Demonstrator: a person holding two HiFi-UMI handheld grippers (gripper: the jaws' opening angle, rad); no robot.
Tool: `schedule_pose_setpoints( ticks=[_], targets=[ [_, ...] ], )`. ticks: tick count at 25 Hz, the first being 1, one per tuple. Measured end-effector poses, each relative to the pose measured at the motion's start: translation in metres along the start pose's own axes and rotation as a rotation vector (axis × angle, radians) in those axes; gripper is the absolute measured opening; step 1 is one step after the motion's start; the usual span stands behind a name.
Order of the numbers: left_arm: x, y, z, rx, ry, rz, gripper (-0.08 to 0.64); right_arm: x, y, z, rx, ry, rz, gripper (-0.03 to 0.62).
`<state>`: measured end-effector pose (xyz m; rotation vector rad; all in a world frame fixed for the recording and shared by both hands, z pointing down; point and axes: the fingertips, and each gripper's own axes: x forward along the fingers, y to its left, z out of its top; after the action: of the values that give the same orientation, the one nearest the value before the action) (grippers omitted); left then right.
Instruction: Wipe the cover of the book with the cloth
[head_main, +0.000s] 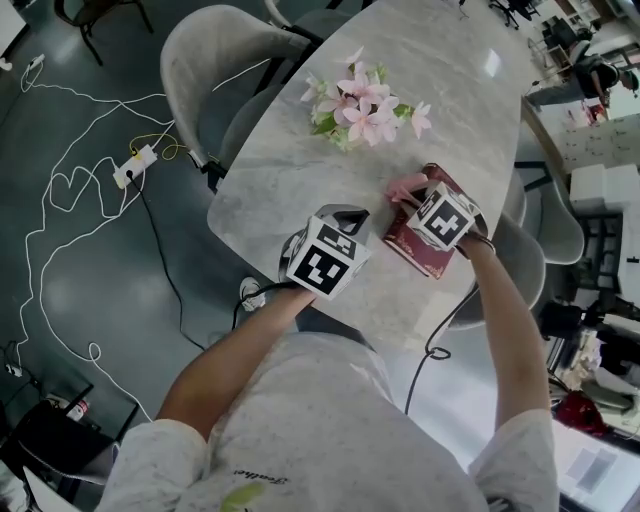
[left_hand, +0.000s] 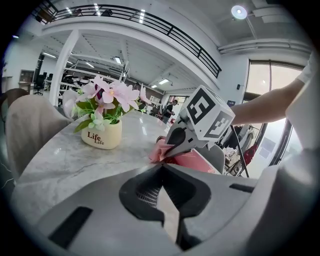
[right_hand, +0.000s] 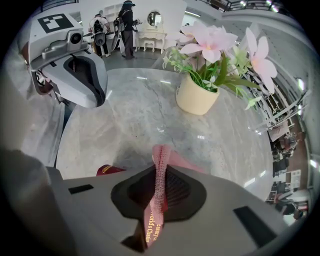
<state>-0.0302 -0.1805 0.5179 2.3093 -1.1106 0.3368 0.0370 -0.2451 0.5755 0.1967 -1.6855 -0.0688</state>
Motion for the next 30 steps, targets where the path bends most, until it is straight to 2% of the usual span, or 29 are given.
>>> schedule_pose_setpoints(
  ticks=[15,19,23,30],
  targets=[
    [-0.014,-0.005,-0.001,0.032,0.000,-0.044,0.008,-0.006,0.032,0.004,0.033,0.006,0.021,0.018],
    [-0.024,-0.004,-0.005,0.022,0.023,-0.038,0.008,-0.007,0.041,0.005,0.038,0.013,0.022,0.018],
    [-0.029,-0.009,-0.002,0.050,-0.002,-0.068,0.008,-0.010,0.052,0.006,0.051,0.020,0.026,0.018],
    [-0.039,-0.014,-0.011,0.068,0.003,-0.097,0.008,-0.011,0.070,0.008,0.078,0.021,0.019,0.018]
  ],
)
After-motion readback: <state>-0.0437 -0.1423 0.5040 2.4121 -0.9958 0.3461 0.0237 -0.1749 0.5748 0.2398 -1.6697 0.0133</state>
